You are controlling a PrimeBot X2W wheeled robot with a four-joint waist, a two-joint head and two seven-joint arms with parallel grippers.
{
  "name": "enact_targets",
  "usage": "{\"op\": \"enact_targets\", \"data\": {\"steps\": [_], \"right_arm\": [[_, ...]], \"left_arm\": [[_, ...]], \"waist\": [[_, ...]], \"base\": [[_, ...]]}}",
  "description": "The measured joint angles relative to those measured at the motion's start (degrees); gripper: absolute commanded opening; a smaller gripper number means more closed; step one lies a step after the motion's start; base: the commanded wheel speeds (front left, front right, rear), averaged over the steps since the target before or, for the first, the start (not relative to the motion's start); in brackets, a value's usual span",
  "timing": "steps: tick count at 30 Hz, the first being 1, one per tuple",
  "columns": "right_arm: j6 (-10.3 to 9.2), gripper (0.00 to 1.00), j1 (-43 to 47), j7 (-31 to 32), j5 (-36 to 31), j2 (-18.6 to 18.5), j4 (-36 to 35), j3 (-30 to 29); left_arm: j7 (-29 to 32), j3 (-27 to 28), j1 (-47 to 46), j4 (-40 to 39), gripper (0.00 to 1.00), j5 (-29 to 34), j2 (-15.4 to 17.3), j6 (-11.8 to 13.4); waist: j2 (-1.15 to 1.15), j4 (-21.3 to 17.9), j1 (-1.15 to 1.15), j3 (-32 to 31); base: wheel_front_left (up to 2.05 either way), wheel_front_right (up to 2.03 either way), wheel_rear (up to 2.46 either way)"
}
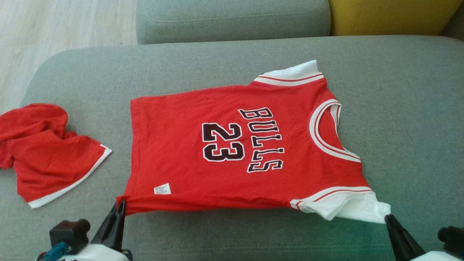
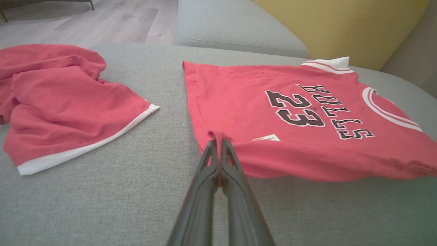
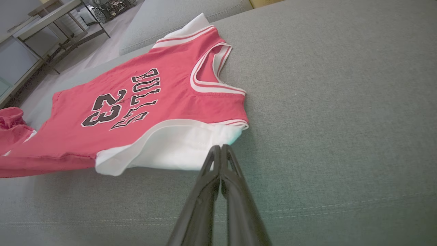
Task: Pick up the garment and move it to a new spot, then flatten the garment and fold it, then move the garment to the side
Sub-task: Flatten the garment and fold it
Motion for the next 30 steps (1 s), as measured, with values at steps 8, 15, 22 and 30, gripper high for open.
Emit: {"op": "enact_targets", "data": {"steps": [8,15,22,30], "right_arm": [[0.00,0.00,-1.9,-0.2,-0.8,0.1,1.6,-0.3],[0.00,0.00,-14.8,-2.4,-4.8,0.0,7.4,2.7],[0.00,0.00,-26.7,-5.3,-6.2,-1.3,16.6,4.6],[0.00,0.00,-36.8,-13.8,-6.1,-4.3,26.8,6.6]], "left_arm": [[2.8,0.0,-0.5,-0.5,0.00,-1.1,0.8,-0.1],[6.6,-0.6,-6.9,3.4,0.00,-3.8,0.8,-2.5],[7.0,-0.7,-14.1,7.4,0.00,-4.7,0.8,-3.7],[4.4,0.0,-18.7,13.4,0.00,-6.1,0.5,-4.6]], "waist": [[0.00,0.0,0.00,0.3],[0.00,0.2,0.00,2.8],[0.00,0.2,0.00,6.2],[0.00,0.4,0.01,9.4]], "base": [[0.00,0.00,0.00],[0.00,0.00,0.00],[0.00,0.00,0.00],[0.00,0.00,0.00]]}}
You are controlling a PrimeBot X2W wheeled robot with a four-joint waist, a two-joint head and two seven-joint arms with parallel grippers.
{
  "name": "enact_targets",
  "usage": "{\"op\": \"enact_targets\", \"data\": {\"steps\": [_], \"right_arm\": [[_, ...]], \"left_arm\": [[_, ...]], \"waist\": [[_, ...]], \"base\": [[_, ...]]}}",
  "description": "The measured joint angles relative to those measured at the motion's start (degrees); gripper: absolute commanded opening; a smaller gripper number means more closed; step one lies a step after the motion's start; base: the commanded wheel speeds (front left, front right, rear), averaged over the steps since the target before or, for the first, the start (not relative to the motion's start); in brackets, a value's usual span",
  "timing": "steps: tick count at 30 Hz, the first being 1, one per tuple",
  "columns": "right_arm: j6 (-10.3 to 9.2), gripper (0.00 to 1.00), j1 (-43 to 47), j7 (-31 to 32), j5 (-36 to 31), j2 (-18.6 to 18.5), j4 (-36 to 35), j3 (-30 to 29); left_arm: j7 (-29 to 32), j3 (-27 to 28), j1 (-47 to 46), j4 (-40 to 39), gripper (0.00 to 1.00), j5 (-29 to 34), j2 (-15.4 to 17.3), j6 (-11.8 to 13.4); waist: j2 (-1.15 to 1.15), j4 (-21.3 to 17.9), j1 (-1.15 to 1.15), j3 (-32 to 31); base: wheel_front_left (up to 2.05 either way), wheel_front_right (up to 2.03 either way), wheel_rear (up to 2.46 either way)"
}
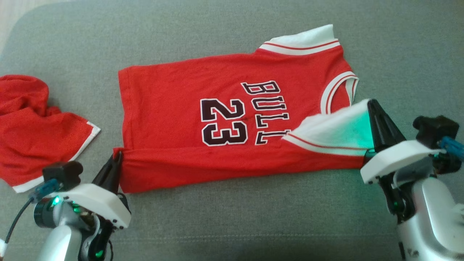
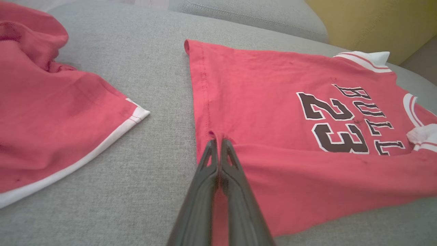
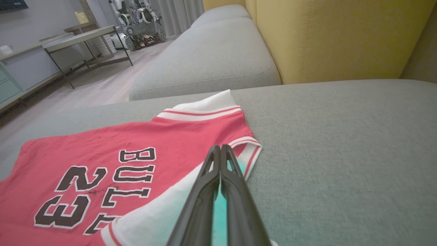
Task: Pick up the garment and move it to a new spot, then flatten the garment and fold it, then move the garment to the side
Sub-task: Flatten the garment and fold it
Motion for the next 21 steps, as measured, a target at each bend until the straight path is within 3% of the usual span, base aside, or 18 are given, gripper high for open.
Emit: {"op": "enact_targets", "data": {"steps": [7,8,9,14,21], "right_arm": [[0.00,0.00,-4.8,-4.6,1.0,-1.6,8.3,2.3],[0.00,0.40,-5.3,-5.0,1.0,-1.6,9.5,2.4],[0.00,1.00,-5.8,-5.4,1.1,-1.6,10.5,2.4],[0.00,1.00,-7.1,-8.1,1.4,-1.6,12.5,3.1],[0.00,1.00,-5.1,-11.7,-2.9,-0.4,9.5,0.3]], "left_arm": [[-1.8,-0.2,-3.0,4.8,0.00,-1.1,-1.1,-1.7],[-2.1,-0.3,-3.6,5.5,0.42,-1.1,-1.3,-2.0],[-2.5,-0.4,-4.2,6.2,1.00,-1.1,-1.5,-2.0],[-6.2,-0.3,-5.2,8.5,1.00,-1.0,-2.0,-1.8],[-16.0,1.1,-4.6,6.9,1.00,1.2,-3.2,1.1]], "waist": [[0.00,0.6,0.00,2.5],[0.00,0.6,0.00,2.7],[0.00,0.7,0.00,2.9],[0.00,0.5,0.00,3.2],[0.00,-0.1,0.00,1.2]], "base": [[0.00,0.00,0.00],[0.00,0.00,0.00],[0.00,0.00,0.00],[0.00,0.00,0.00],[0.00,0.00,0.00]]}}
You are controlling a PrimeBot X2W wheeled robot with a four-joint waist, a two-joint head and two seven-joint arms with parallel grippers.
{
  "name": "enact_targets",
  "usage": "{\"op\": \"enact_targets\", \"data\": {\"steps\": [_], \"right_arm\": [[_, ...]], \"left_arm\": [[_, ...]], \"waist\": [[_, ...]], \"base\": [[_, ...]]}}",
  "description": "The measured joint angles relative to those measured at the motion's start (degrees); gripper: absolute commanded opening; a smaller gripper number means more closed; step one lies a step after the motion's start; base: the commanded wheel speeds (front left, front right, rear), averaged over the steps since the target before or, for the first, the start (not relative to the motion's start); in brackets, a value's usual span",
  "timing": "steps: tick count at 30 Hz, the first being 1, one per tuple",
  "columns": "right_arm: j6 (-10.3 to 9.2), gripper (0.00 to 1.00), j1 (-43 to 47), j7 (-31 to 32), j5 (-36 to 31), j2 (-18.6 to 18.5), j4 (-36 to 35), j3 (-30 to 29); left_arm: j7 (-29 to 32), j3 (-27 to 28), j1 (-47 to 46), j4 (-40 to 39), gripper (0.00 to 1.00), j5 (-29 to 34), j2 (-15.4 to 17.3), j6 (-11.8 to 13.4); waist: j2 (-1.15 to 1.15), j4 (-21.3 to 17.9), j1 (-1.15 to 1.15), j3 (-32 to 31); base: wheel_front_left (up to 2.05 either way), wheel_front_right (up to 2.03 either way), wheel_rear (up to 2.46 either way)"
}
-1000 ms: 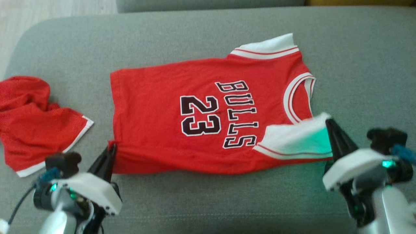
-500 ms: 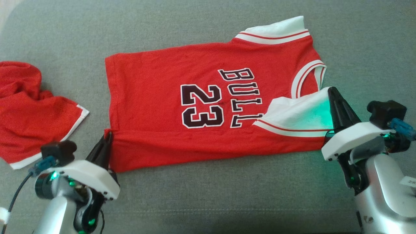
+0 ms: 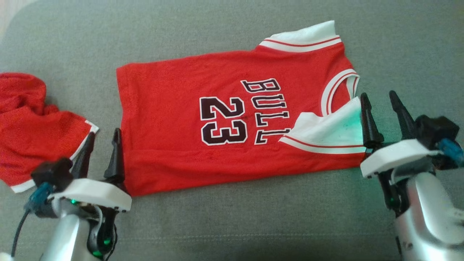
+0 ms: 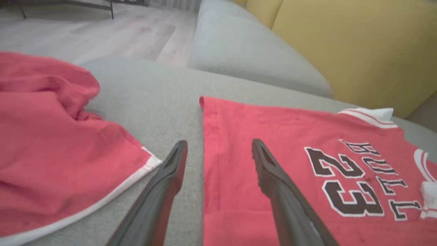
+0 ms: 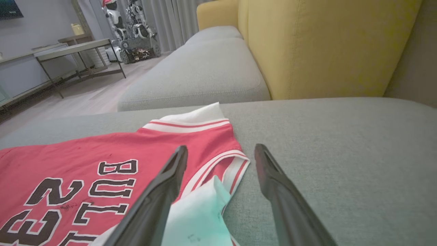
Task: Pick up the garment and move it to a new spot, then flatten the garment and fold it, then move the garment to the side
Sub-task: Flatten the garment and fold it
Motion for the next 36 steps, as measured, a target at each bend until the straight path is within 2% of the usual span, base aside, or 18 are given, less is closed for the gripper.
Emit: {"op": "enact_targets", "data": {"steps": [6,16,30,36], "right_arm": [[0.00,1.00,6.7,-0.1,-4.4,1.8,-6.6,-1.8],[0.00,1.00,16.6,3.7,-6.2,3.3,-15.5,-3.0],[0.00,1.00,18.4,5.3,-6.1,4.2,-17.3,-3.6],[0.00,1.00,18.4,9.8,-5.7,4.3,-15.2,-5.3]], "left_arm": [[-2.1,1.3,4.2,-4.7,1.00,3.0,-1.0,2.0],[-2.1,0.9,11.8,-7.5,1.00,7.4,-1.5,2.5],[-2.1,0.5,12.6,-6.6,1.00,7.4,-1.7,2.4],[3.1,-0.8,12.6,-2.6,1.00,5.1,-2.2,1.3]], "waist": [[0.00,-0.2,0.00,-2.8],[0.00,-0.9,0.00,-7.0],[0.00,-0.8,0.00,-7.7],[0.00,-0.9,0.00,-7.3]], "base": [[0.00,0.00,0.00],[0.00,0.00,0.00],[0.00,0.00,0.00],[0.00,0.00,0.00]]}}
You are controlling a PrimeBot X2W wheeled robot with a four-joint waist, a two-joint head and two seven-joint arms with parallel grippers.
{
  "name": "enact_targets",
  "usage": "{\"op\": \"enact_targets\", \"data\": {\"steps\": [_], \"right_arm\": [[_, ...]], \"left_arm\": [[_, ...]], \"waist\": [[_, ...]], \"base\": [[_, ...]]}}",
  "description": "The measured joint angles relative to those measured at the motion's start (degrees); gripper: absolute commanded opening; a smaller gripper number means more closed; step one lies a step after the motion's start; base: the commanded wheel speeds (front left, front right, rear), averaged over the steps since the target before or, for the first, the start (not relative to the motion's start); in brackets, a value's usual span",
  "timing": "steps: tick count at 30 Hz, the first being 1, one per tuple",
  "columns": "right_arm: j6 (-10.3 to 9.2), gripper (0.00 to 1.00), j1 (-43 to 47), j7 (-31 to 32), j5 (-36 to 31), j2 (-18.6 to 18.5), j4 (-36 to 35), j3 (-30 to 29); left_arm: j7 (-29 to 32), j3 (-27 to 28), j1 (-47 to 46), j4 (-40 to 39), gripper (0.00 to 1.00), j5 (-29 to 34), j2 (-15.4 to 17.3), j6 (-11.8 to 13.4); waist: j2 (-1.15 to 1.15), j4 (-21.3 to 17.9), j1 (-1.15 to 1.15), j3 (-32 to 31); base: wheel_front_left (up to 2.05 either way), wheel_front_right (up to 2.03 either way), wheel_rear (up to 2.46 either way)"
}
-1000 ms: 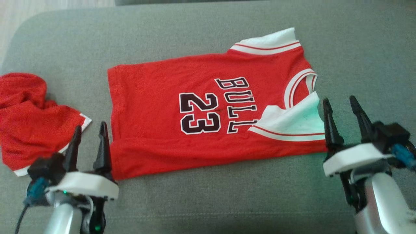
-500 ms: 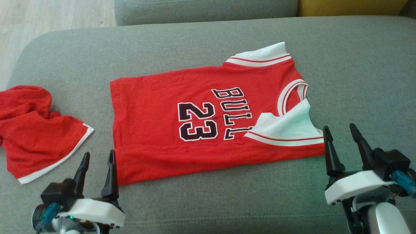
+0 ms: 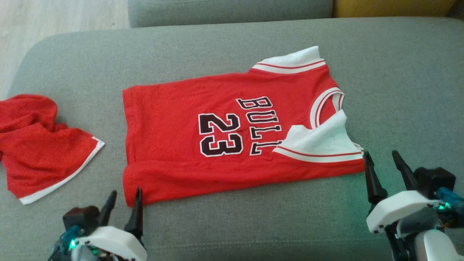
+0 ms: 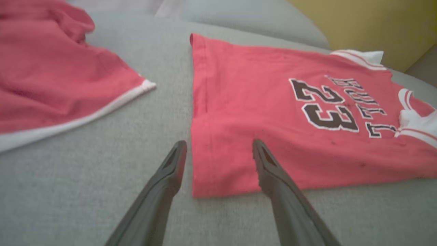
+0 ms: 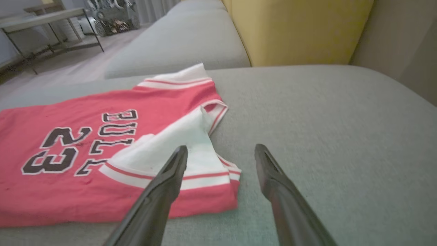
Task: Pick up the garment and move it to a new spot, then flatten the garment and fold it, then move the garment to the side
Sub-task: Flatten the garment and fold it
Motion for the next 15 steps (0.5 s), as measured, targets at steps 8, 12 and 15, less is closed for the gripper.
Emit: {"op": "enact_targets", "data": {"steps": [8,12,15], "right_arm": [[0.00,1.00,-0.8,8.2,-0.1,0.0,2.2,-1.8],[0.00,1.00,-4.6,11.2,-0.5,0.0,5.0,-2.7],[0.00,1.00,-6.7,12.1,-0.5,0.0,6.7,-2.9]], "left_arm": [[5.6,0.0,-2.4,7.3,1.00,-5.4,-0.8,-3.0],[7.5,0.2,-6.5,10.2,1.00,-7.6,-0.8,-4.4],[8.1,0.4,-8.5,11.1,1.00,-8.7,-0.8,-5.2]], "waist": [[0.00,-0.1,0.00,3.2],[0.00,0.0,0.00,5.6],[0.00,0.1,0.00,6.9]], "base": [[0.00,0.00,0.00],[0.00,0.00,0.00],[0.00,0.00,0.00]]}}
